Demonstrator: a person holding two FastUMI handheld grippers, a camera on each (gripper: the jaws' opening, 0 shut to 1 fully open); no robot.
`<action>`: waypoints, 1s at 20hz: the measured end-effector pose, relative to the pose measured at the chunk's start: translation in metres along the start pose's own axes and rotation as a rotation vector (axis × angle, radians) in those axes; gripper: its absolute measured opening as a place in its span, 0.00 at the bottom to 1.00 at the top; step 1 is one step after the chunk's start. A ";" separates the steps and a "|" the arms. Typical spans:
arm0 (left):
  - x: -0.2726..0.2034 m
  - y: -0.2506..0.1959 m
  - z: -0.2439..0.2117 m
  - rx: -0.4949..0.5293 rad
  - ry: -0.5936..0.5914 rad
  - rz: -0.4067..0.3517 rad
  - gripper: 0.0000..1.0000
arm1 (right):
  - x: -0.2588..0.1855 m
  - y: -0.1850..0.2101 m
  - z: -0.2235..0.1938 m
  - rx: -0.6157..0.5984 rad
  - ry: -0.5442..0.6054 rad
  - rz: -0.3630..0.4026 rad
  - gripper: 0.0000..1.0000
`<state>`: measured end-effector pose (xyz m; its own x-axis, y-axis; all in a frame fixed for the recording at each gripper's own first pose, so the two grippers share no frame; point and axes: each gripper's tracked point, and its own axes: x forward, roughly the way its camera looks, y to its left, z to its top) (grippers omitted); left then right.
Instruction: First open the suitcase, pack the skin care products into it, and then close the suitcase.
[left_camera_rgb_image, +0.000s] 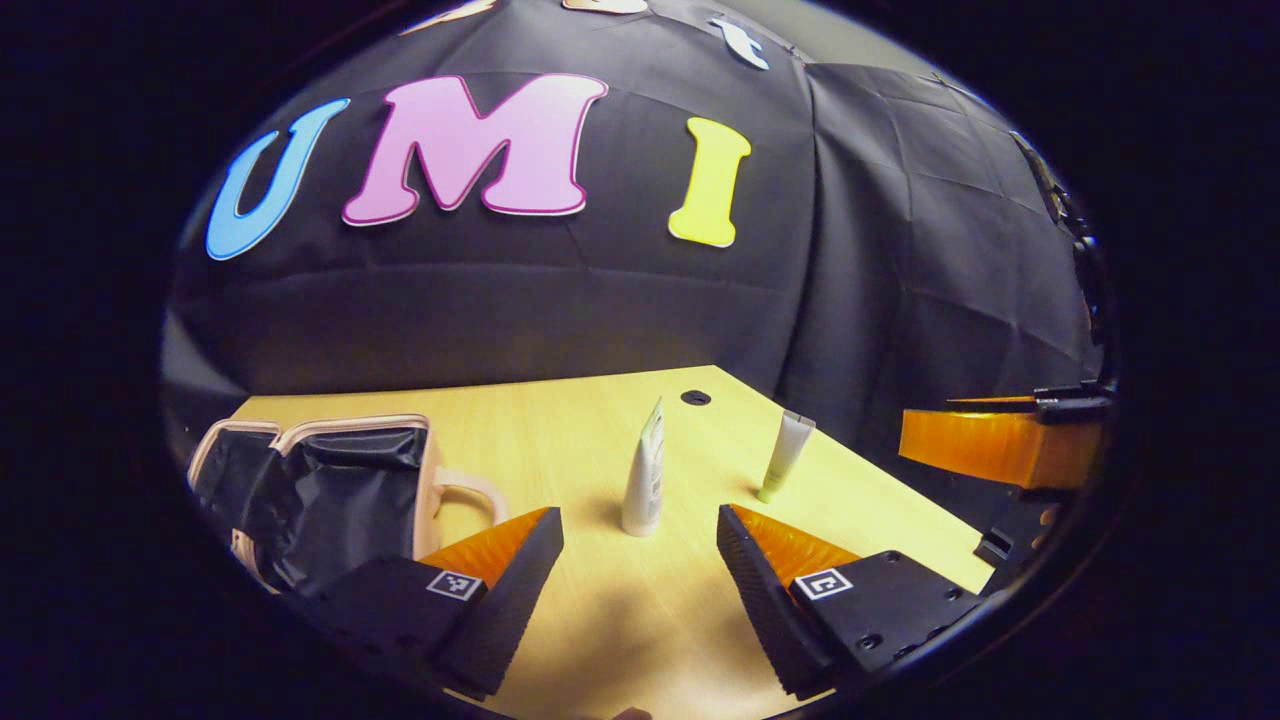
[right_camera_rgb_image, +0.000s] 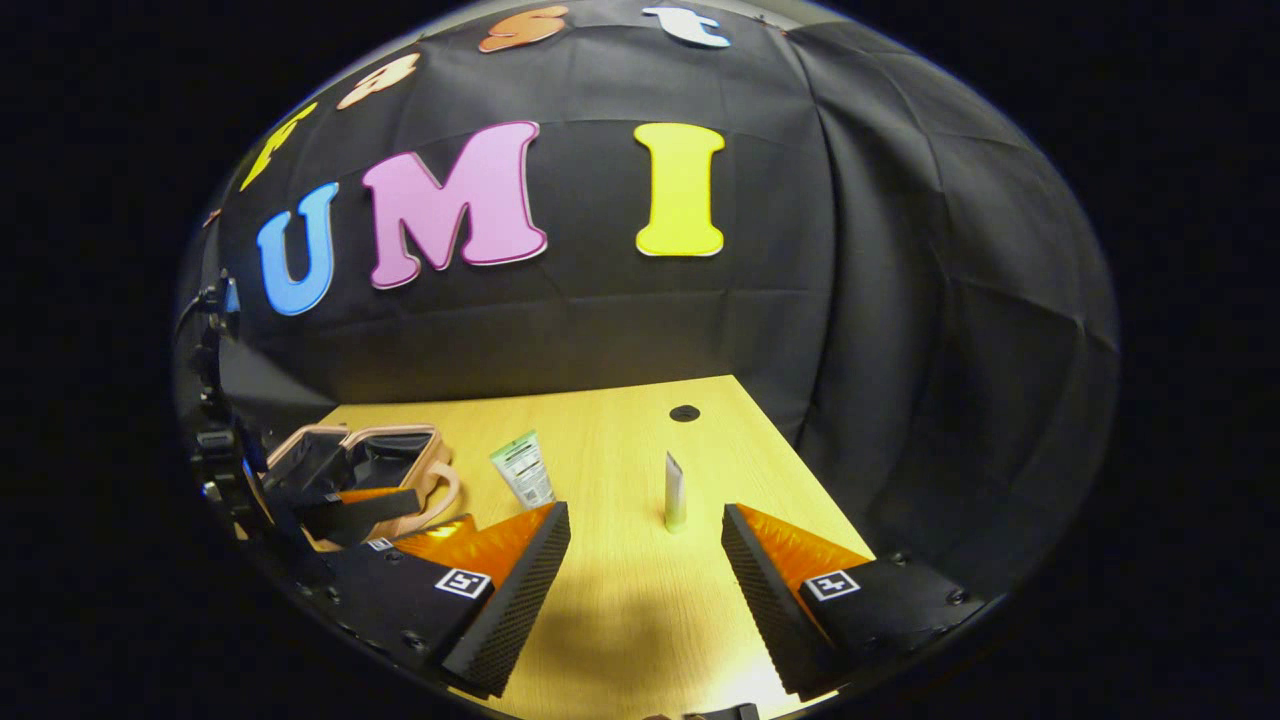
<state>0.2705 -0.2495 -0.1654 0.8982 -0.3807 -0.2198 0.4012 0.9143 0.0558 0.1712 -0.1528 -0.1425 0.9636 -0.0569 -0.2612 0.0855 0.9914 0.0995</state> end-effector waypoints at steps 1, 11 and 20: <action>0.018 -0.002 -0.004 -0.002 0.009 -0.012 0.97 | 0.012 -0.004 -0.005 0.014 0.002 -0.006 0.97; 0.149 -0.002 -0.039 -0.010 0.112 0.016 0.98 | 0.117 -0.017 -0.066 0.062 0.157 0.013 0.97; 0.147 0.018 -0.054 -0.011 0.175 0.063 0.43 | 0.191 -0.026 -0.099 0.040 0.204 -0.034 0.97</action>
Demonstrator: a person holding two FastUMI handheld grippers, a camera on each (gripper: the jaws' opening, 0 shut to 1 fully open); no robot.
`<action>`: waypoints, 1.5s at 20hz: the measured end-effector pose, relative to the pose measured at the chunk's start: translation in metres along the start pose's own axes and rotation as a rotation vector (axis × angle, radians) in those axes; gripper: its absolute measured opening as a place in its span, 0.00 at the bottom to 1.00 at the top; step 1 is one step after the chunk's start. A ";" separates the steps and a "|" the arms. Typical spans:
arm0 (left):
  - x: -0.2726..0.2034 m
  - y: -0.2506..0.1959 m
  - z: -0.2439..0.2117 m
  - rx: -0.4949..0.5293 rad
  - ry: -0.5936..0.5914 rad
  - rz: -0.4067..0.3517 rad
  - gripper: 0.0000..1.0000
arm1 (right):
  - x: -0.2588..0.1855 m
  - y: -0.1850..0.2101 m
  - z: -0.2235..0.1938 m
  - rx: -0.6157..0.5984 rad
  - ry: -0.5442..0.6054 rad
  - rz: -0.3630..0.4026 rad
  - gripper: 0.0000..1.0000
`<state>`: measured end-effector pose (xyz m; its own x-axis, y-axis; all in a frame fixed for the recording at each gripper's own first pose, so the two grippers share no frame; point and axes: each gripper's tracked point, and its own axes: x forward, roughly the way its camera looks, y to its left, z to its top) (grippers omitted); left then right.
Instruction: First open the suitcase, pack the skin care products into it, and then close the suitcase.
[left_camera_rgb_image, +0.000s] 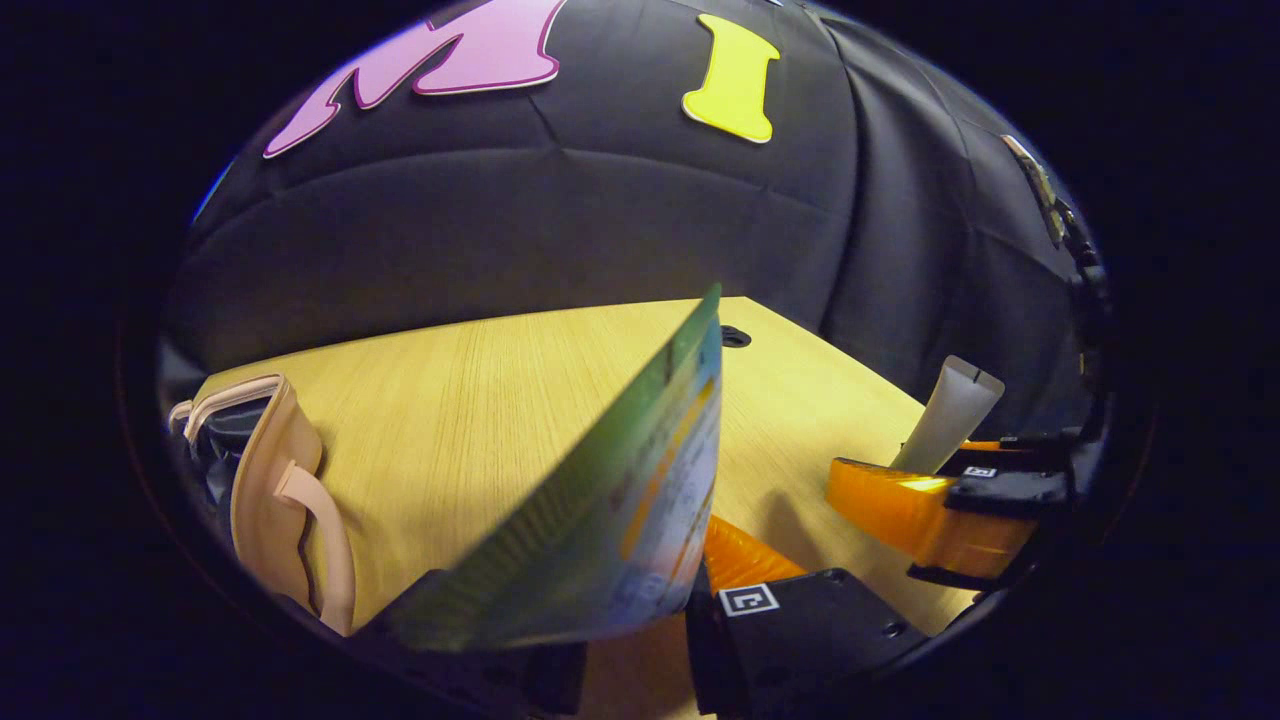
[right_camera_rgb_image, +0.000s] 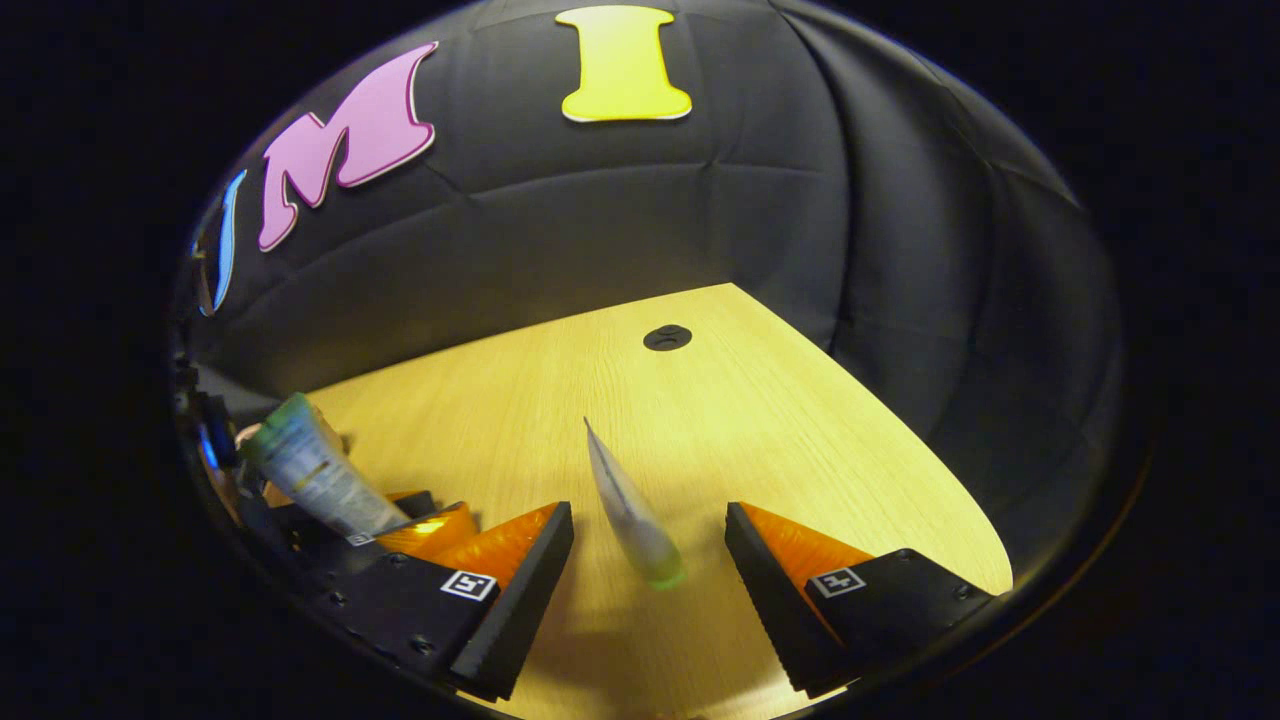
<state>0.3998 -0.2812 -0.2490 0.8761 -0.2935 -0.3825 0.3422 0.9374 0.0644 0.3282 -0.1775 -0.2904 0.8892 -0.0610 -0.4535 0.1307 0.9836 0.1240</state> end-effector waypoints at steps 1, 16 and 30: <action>-0.004 0.003 -0.003 0.001 0.004 0.003 0.43 | 0.006 -0.002 -0.002 -0.011 0.003 -0.010 0.97; -0.054 0.038 -0.017 -0.102 -0.020 0.021 0.41 | -0.020 0.037 0.014 -0.158 -0.079 0.054 0.29; -0.214 0.237 0.017 -0.160 0.056 0.219 0.41 | -0.171 0.195 0.073 -0.214 -0.158 0.335 0.28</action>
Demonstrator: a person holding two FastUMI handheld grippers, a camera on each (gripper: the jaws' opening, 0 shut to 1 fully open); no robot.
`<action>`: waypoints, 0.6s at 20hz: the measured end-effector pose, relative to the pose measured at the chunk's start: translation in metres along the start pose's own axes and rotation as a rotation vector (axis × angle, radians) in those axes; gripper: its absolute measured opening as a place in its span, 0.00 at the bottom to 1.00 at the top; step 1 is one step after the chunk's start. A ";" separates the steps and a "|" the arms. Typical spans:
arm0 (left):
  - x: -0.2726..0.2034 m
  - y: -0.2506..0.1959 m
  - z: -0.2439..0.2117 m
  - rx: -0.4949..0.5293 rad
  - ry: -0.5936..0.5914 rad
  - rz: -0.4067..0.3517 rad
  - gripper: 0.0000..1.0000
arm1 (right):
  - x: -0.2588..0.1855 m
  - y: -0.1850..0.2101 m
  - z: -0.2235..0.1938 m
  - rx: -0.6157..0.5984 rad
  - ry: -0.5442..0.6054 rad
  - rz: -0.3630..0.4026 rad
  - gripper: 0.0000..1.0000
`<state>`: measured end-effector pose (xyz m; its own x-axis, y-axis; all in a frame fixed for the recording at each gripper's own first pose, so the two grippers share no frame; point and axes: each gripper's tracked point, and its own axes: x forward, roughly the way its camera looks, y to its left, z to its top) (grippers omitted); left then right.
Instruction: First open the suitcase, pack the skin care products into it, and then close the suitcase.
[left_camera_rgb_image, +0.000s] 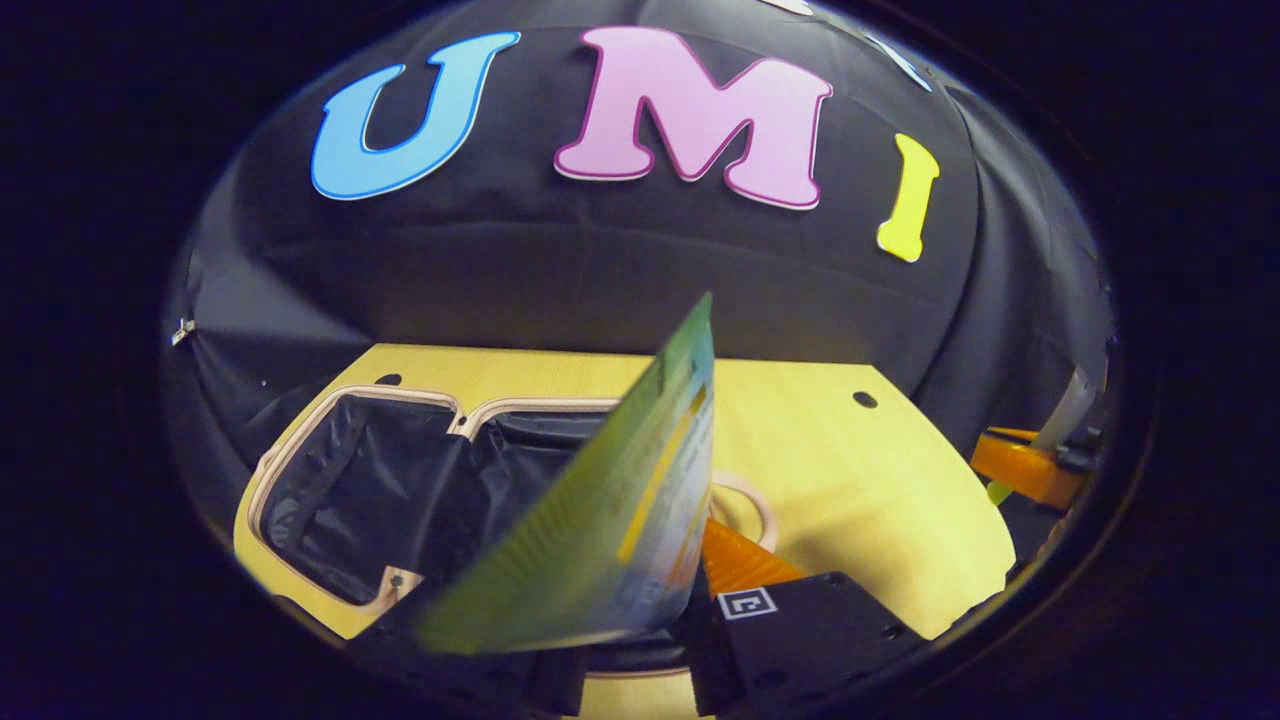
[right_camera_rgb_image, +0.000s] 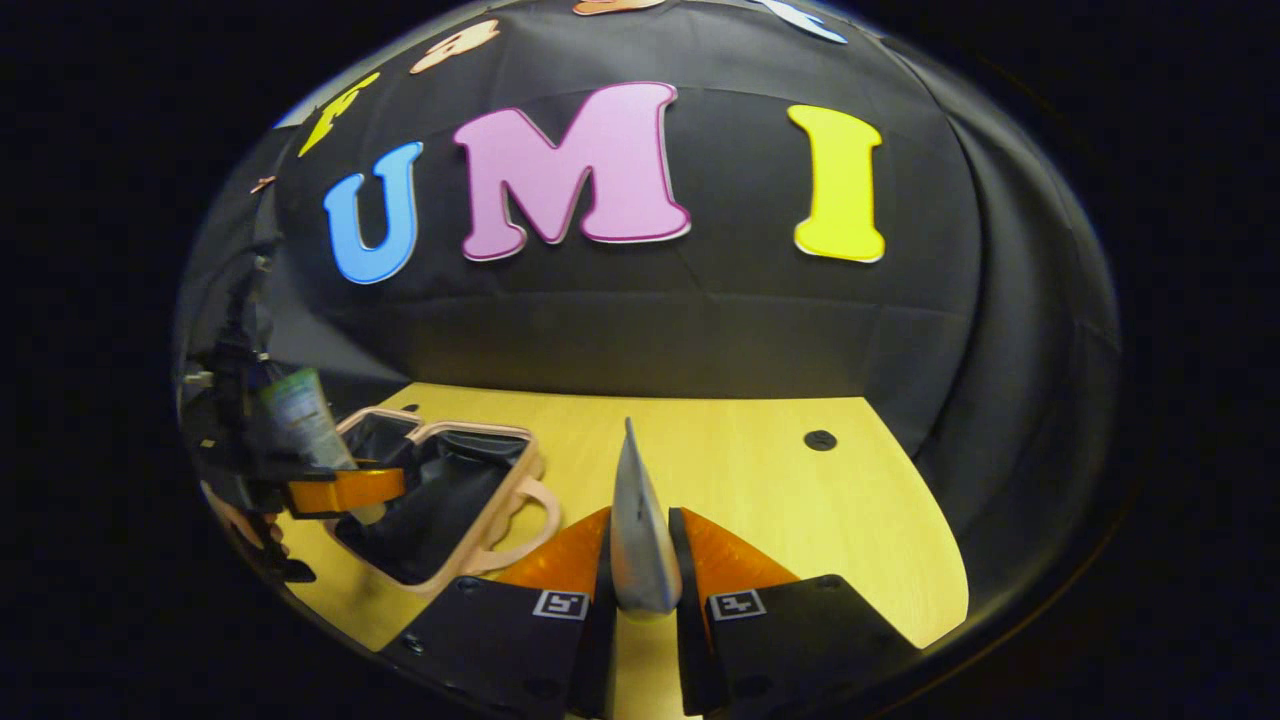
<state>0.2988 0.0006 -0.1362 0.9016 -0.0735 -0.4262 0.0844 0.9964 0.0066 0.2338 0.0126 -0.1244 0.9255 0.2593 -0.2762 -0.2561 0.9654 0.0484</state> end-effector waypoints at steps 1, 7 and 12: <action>0.010 0.014 -0.008 0.020 0.054 0.017 0.42 | 0.002 0.013 0.000 0.012 0.008 0.029 0.28; 0.057 0.044 -0.060 -0.017 0.372 0.036 0.42 | 0.011 0.085 0.015 -0.017 0.011 0.215 0.29; 0.071 0.059 -0.085 -0.089 0.533 0.098 0.42 | 0.029 0.129 0.021 0.000 0.045 0.316 0.28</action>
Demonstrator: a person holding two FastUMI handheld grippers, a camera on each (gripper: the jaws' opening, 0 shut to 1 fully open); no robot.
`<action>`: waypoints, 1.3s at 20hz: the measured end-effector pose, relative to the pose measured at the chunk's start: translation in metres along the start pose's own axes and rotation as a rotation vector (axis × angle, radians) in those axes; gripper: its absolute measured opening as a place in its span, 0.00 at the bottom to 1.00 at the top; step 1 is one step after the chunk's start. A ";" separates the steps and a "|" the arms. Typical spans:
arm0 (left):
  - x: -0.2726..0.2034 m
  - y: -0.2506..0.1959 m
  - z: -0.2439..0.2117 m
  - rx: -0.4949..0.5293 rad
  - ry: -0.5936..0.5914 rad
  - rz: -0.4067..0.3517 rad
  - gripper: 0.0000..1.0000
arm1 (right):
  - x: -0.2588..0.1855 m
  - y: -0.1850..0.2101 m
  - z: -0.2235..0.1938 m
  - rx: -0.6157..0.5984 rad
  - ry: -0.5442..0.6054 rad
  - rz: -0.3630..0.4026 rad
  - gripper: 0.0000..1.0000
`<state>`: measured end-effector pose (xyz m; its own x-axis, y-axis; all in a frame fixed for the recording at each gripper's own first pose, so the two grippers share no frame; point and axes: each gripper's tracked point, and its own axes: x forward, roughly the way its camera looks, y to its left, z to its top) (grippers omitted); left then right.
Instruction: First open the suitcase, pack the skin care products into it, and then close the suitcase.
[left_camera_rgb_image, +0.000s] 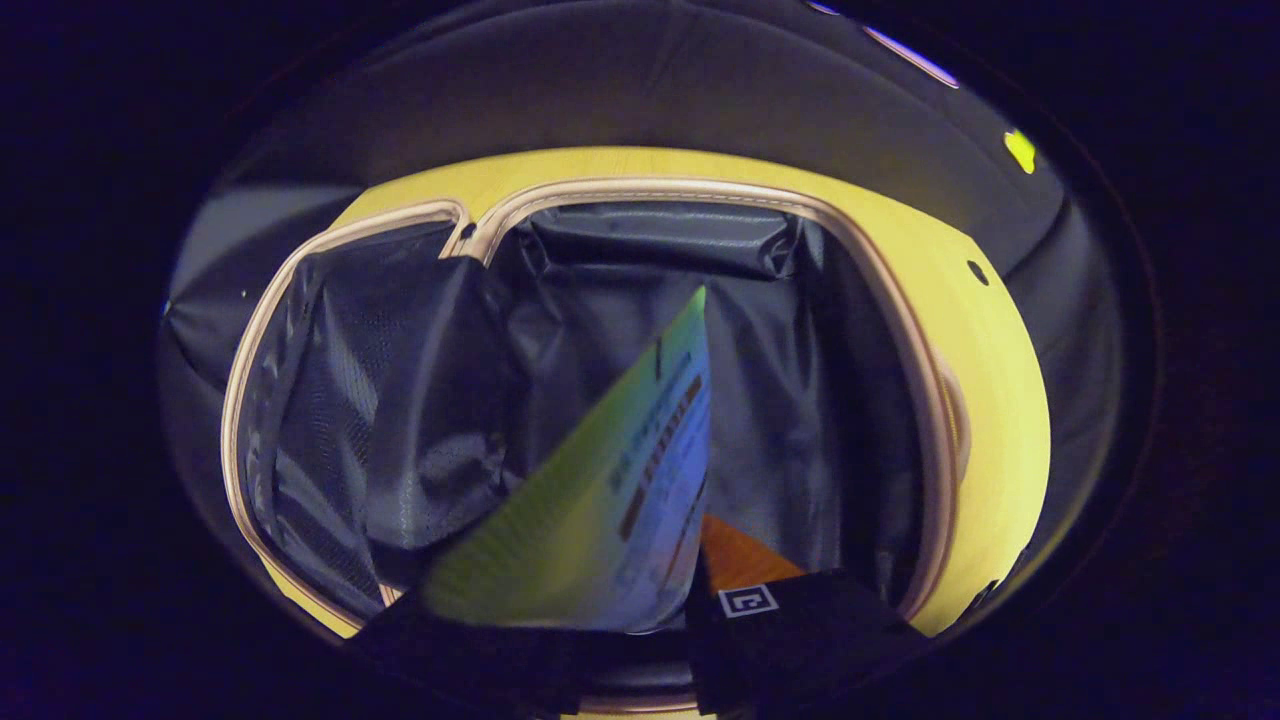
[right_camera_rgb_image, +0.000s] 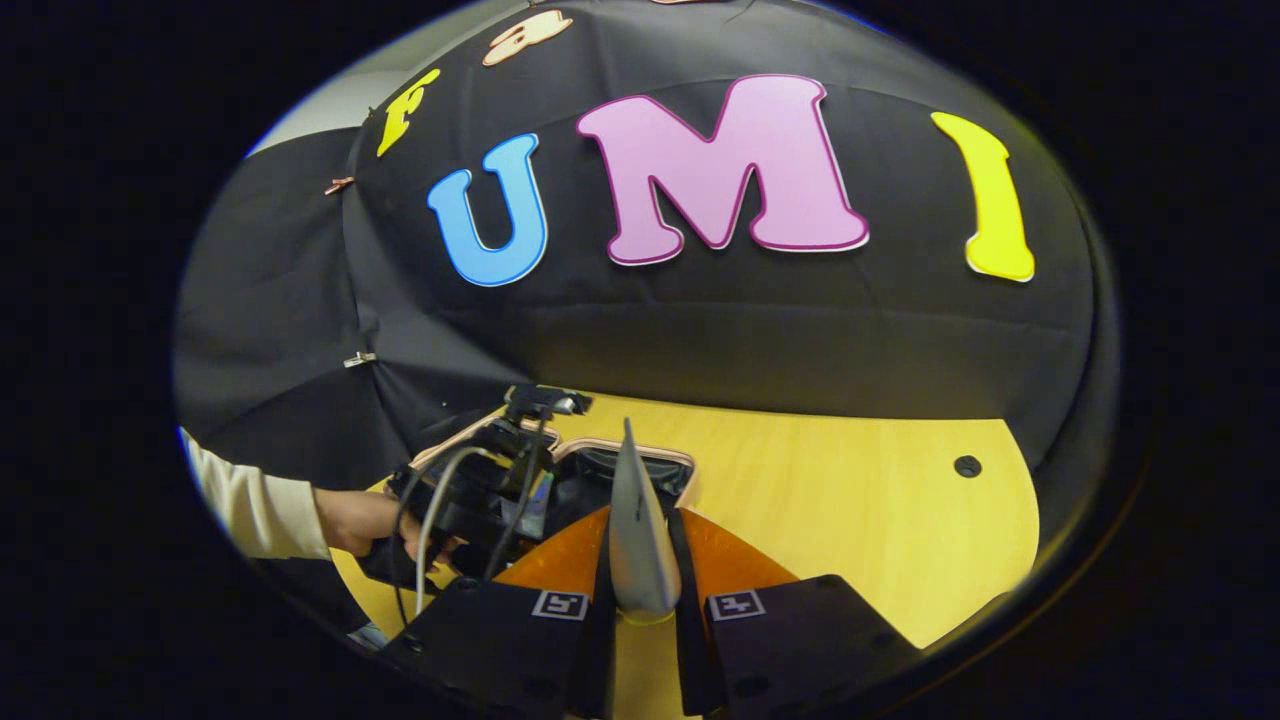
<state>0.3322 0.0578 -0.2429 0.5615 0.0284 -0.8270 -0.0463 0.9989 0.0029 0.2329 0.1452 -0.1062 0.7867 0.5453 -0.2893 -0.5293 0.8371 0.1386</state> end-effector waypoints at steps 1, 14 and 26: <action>0.000 0.001 0.006 0.000 -0.008 0.003 0.45 | 0.004 0.004 -0.001 0.000 0.011 0.008 0.28; -0.167 0.102 0.035 -0.202 -0.568 0.094 0.96 | 0.098 0.034 -0.070 0.114 0.281 -0.031 0.29; -0.230 0.168 -0.050 -0.269 -0.602 0.116 0.96 | 0.159 0.048 -0.167 0.112 0.603 -0.227 0.24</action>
<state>0.1539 0.2172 -0.0804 0.8998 0.2285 -0.3718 -0.2948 0.9464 -0.1320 0.2793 0.2650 -0.3039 0.5413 0.2618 -0.7990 -0.3092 0.9457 0.1005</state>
